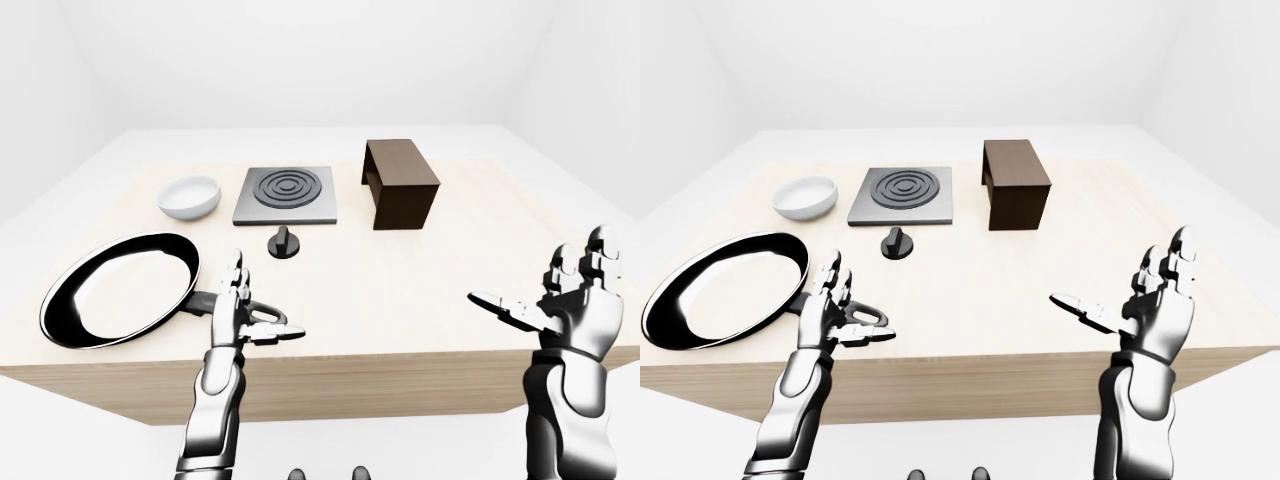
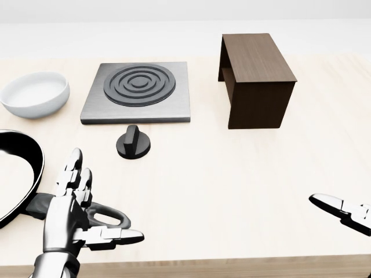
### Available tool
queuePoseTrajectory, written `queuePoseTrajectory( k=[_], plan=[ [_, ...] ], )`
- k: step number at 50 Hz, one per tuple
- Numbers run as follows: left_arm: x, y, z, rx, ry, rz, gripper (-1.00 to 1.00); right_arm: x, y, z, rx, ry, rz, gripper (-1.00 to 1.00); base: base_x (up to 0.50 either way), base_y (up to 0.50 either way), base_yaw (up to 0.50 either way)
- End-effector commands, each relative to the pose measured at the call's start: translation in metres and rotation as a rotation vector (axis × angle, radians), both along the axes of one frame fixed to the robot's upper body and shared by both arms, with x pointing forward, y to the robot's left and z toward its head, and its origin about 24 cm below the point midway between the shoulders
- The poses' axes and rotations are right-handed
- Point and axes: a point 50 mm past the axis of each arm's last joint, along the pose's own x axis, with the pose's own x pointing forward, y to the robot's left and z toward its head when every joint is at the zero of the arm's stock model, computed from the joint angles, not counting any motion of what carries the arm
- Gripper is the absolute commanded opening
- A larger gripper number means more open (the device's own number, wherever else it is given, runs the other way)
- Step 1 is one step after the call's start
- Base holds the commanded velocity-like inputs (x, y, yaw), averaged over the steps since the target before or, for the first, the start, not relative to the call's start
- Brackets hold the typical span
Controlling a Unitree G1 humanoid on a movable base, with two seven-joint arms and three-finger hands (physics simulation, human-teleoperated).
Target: Turn on the stove.
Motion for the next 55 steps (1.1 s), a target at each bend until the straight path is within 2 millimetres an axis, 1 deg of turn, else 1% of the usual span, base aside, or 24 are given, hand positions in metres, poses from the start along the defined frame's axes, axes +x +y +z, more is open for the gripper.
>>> queuePoseTrajectory(
  k=[1,5,9,15,33,39,49,52,55],
  plan=[
    [-0.001,-0.001,0.000,-0.001,0.001,0.002,1.00,-0.006,-0.003,0.007,-0.005,-0.035,-0.018,1.00,0.00,0.00,0.00],
    [-0.001,-0.001,-0.001,-0.001,0.002,0.003,1.00,-0.002,-0.003,-0.001,0.005,0.000,-0.004,1.00,0.24,0.00,0.00],
    [-0.001,-0.001,-0.001,-0.002,0.002,0.002,1.00,-0.004,-0.003,0.002,0.000,-0.013,-0.003,1.00,0.31,0.00,0.00],
    [-0.001,-0.001,-0.002,0.000,0.004,0.002,1.00,-0.001,-0.001,-0.001,0.006,0.002,0.006,1.00,0.32,0.00,0.00],
    [0.000,-0.001,-0.002,0.001,0.004,0.002,1.00,-0.001,0.000,0.003,-0.002,-0.015,0.014,1.00,0.32,0.00,0.00],
    [0.000,-0.003,-0.004,0.004,0.009,-0.006,1.00,0.000,0.000,0.000,0.004,-0.001,0.022,1.00,0.32,0.00,0.00],
    [-0.001,-0.003,-0.004,0.012,0.009,-0.003,1.00,-0.005,0.000,0.000,0.015,-0.008,0.019,1.00,0.25,0.00,0.00],
    [0.003,-0.002,-0.005,0.022,0.003,0.000,1.00,-0.007,0.000,0.001,0.014,-0.012,0.015,1.00,0.00,0.00,0.00],
    [0.013,0.000,-0.002,0.033,-0.003,0.003,1.00,-0.007,0.000,0.000,0.017,-0.013,0.019,1.00,0.00,0.00,0.00]
  ],
)
